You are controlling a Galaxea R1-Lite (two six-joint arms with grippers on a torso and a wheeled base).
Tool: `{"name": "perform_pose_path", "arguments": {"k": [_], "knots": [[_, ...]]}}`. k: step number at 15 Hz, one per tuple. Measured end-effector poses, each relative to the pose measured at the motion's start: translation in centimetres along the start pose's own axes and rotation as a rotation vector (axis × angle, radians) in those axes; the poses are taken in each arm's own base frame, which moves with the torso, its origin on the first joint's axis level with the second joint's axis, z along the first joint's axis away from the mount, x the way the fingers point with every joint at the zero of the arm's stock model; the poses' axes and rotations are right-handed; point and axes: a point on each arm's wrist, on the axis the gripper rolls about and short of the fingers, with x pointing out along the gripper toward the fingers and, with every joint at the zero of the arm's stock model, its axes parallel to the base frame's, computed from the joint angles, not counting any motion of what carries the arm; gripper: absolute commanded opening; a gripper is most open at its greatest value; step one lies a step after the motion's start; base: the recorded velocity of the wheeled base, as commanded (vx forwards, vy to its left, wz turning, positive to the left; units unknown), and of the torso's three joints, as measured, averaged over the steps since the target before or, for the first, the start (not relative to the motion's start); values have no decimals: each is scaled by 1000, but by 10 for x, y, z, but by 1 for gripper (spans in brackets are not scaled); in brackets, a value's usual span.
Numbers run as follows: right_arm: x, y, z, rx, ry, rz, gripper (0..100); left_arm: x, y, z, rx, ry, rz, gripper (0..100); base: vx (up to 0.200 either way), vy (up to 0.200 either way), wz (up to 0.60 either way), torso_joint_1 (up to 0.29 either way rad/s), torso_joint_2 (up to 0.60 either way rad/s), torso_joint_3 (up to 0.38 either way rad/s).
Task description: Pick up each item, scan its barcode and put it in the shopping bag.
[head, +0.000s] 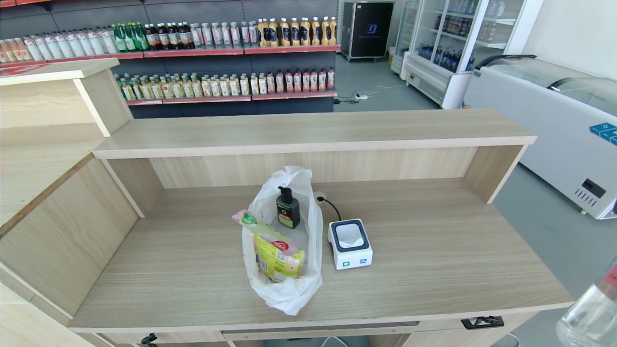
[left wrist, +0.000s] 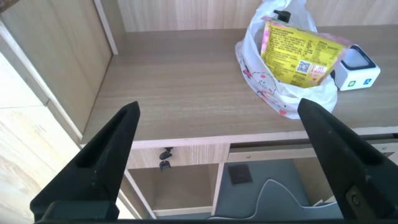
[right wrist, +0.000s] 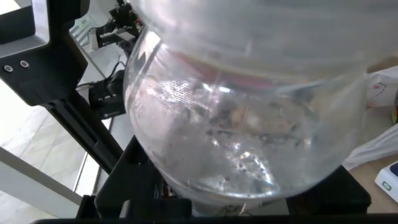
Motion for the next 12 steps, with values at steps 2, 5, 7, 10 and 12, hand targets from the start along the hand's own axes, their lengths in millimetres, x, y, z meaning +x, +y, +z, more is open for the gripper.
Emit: {"name": "perform_pose_path", "arguments": {"k": [2, 5, 7, 10, 12], "knots": [[0, 0, 0, 1, 0, -2, 0, 0, 0, 0, 0, 0, 0, 100, 0, 0, 0, 0, 0, 0], [0, 1, 0, 9, -1, -2, 0, 0, 0, 0, 0, 0, 0, 100, 0, 0, 0, 0, 0, 0], [0, 0, 2, 17, -1, -2, 0, 0, 0, 0, 0, 0, 0, 100, 0, 0, 0, 0, 0, 0], [0, -2, 3, 23, -1, -2, 0, 0, 0, 0, 0, 0, 0, 100, 0, 0, 0, 0, 0, 0], [1, -3, 3, 27, 0, 0, 0, 0, 0, 0, 0, 0, 0, 100, 0, 0, 0, 0, 0, 0]]}}
